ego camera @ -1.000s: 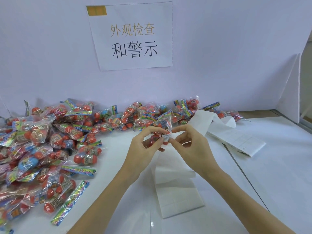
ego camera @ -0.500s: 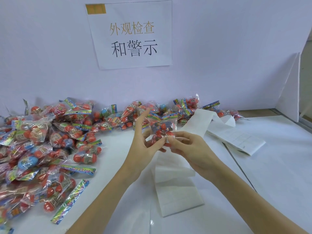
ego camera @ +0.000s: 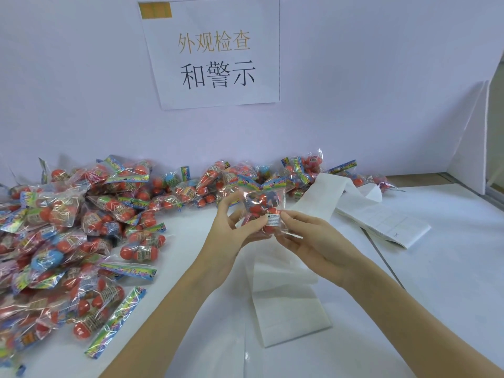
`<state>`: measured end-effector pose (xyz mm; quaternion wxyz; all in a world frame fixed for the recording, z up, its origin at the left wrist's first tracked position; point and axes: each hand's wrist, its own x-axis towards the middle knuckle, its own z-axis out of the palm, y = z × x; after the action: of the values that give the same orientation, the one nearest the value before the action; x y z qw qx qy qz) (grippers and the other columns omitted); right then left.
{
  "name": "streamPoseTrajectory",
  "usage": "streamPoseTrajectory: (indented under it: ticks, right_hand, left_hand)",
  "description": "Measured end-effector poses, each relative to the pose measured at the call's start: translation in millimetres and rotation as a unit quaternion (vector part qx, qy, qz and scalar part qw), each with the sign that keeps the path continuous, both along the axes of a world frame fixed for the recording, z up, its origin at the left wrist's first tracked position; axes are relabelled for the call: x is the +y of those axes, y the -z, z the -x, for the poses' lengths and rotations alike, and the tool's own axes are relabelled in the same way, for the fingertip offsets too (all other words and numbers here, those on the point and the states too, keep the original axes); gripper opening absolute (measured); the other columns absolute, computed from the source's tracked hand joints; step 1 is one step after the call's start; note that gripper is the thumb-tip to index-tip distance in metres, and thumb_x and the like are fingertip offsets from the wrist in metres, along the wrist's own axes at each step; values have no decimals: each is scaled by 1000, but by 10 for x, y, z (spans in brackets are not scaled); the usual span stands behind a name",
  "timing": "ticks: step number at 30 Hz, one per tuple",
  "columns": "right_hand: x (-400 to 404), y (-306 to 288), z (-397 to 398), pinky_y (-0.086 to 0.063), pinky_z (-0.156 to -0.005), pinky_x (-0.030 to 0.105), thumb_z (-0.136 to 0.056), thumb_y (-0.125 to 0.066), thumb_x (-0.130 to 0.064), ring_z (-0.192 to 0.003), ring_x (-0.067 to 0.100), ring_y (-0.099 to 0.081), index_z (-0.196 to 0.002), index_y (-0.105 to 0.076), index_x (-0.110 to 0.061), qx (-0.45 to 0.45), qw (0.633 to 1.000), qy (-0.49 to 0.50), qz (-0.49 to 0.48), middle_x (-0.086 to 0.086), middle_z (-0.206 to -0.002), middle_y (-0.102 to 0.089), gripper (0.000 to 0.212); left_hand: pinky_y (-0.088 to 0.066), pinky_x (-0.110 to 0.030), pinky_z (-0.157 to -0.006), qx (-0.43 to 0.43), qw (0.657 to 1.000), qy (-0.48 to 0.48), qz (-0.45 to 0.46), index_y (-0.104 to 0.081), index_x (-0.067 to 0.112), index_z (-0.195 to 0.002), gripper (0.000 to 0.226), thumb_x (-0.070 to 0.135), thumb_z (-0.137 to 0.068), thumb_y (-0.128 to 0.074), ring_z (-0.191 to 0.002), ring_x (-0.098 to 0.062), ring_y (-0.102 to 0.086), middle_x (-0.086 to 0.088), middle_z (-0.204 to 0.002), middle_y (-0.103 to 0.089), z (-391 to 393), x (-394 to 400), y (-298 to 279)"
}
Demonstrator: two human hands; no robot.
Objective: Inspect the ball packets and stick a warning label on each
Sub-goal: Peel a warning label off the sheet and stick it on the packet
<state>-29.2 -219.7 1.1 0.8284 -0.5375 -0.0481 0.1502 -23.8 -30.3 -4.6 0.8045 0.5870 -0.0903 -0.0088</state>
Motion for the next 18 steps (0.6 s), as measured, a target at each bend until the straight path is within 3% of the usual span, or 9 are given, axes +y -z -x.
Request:
streamPoseTrajectory:
  ticks: [4,6,8,10,12,13,15,16,18]
  right_hand:
    - [7,-5,32,-59,-84,23,-93,-76,-24,-95,20,-73,-117,-72,-2,-51,990,39,128,18,-107,-77,33]
    - [14,1,49,-61,-82,24,-94,-75,-22,-94,23,-72,-114,-73,0,-44,987,41,151,22,-108,-77,30]
    - [-6,-32,37,-62,-81,25,-95,-73,-20,-93,23,-71,-114,-73,3,-32,987,42,150,23,-110,-76,30]
    - [-115,-140,-9,-60,-75,22,-96,-71,-20,-87,19,-70,-111,-72,3,-21,994,49,95,17,-102,-78,27]
    - [-312,-302,-34,-53,-73,21,-98,-68,-23,-85,14,-66,-109,-72,-8,-13,995,14,-101,2,-97,-72,19]
    - [-422,-371,-21,-49,-79,21,-100,-64,-25,-95,14,-65,-117,-71,-12,-17,969,-32,-243,-1,-111,-69,23]
    - [-579,-446,19,-42,-95,21,-107,-53,-32,-125,20,-56,-145,-58,-20,-32,876,-136,-462,1,-152,-51,40]
    - [-623,-458,27,-39,-99,21,-110,-48,-37,-131,21,-53,-152,-50,-26,-36,855,-167,-490,2,-161,-43,44]
    - [-642,-415,16,-42,-97,23,-110,-46,-39,-122,21,-59,-152,-51,-31,-34,870,-167,-462,2,-155,-51,43]
  left_hand:
    - [-64,-39,-83,-2,999,-17,-49,-57,20,-136,57,15,-86,-84,-101,-31,-76,-9,-118,-76,11,-25,28]
    - [-64,-37,-78,-10,995,-41,-90,-57,26,-134,53,17,-88,-82,-97,-27,-78,-4,-113,-78,18,-50,41]
    - [-64,-33,-74,3,992,-42,-116,-55,33,-133,51,33,-88,-79,-90,-25,-78,-2,-109,-77,29,-49,18]
    - [-62,-28,-70,23,988,-63,-139,-54,33,-133,54,51,-86,-72,-86,-21,-77,-4,-112,-73,8,9,-18]
    - [-62,-30,-70,-13,973,-136,-187,-56,29,-129,37,45,-97,-66,-86,-18,-74,-3,-113,-69,-42,115,-43]
    - [-61,-33,-74,-51,953,-188,-234,-58,27,-126,28,35,-101,-66,-87,-18,-71,-1,-112,-68,-67,181,-49]
    - [-57,-40,-87,-130,886,-273,-351,-61,20,-124,25,18,-100,-68,-98,-21,-63,-2,-113,-64,-131,330,-25]
    - [-52,-42,-95,-157,843,-301,-416,-62,15,-126,29,13,-97,-69,-108,-24,-58,-6,-119,-62,-156,404,4]
    - [-39,-48,-108,-156,752,-333,-547,-61,8,-132,40,14,-94,-72,-129,-37,-46,-17,-137,-53,-185,521,54]
